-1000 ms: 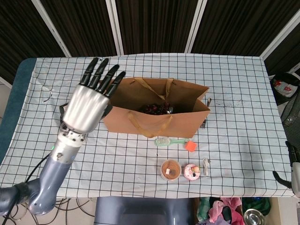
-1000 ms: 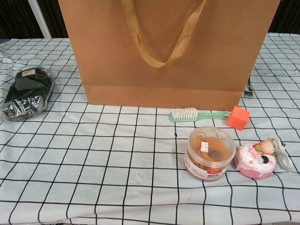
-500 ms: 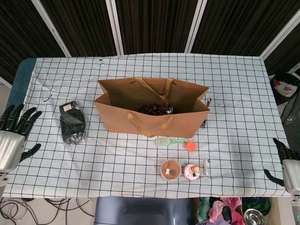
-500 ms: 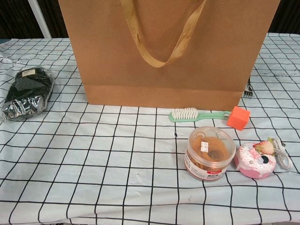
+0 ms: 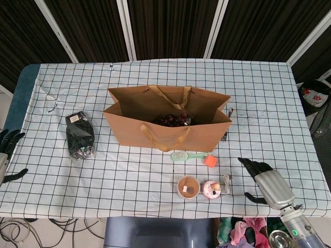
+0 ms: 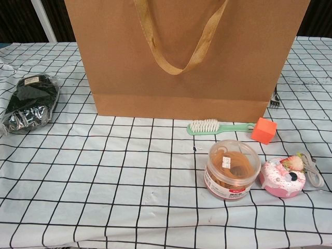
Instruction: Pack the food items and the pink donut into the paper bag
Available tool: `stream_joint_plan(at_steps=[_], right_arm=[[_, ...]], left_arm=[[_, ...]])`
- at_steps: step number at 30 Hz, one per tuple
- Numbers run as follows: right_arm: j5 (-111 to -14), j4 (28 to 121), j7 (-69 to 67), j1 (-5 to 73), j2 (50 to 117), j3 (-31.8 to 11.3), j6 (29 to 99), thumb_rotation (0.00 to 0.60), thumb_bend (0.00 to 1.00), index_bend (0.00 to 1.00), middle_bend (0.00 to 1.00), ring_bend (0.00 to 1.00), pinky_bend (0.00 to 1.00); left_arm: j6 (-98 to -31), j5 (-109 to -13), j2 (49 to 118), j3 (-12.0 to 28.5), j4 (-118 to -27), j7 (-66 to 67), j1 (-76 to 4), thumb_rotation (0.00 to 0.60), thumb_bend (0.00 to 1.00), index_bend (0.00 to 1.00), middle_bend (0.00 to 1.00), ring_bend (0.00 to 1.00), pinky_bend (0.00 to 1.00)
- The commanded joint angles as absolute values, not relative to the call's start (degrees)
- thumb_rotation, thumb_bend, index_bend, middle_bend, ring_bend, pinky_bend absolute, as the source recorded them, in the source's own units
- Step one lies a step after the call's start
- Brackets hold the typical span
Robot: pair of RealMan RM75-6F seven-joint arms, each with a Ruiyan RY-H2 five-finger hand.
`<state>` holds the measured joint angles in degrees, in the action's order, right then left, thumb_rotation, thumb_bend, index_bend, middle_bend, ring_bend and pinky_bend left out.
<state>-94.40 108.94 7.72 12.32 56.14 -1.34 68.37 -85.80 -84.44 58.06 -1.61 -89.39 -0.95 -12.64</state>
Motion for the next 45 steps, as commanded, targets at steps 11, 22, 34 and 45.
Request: stream_joint_plan(at_steps=[11,22,34,45], right_arm=[[-77.9,118.9,26.8,23.2,65.1,-4.5,53.2,0.600,0.17,0.05,0.08,0.13,0.17],[-66.4,120.7,38.7,29.2,70.5,-3.3,51.7,0.600,0.15,0.04,0.06,0.12,0.17],[-62.2,119.7,43.1,33.0,75.2,-3.3,54.0,0.600,0.14,0.04,0.07,0.12,0.17],[-58.7,117.8,45.6,35.5,78.5,-2.1,55.7,0.600,0.14,0.04,0.13,0.19,0.17]], left_arm=[[-83.0,-85.2,57.2,-1.2,-89.7,-3.7,-12.3,0.600,0.09,0.10,0.06,0.00,0.00],[-82.5,-84.4,56.8,0.1,-89.9,-4.1,-11.6,0.600,0.09,0.10,0.06,0.00,0.00],[-82.3,-83.5,57.3,1.2,-89.8,-2.8,-11.2,0.600,0.09,0.10,0.06,0.00,0.00],[-82.2,-83.1,57.3,1.8,-90.4,-2.4,-10.7,0.600,0.09,0.10,0.06,0.00,0.00]])
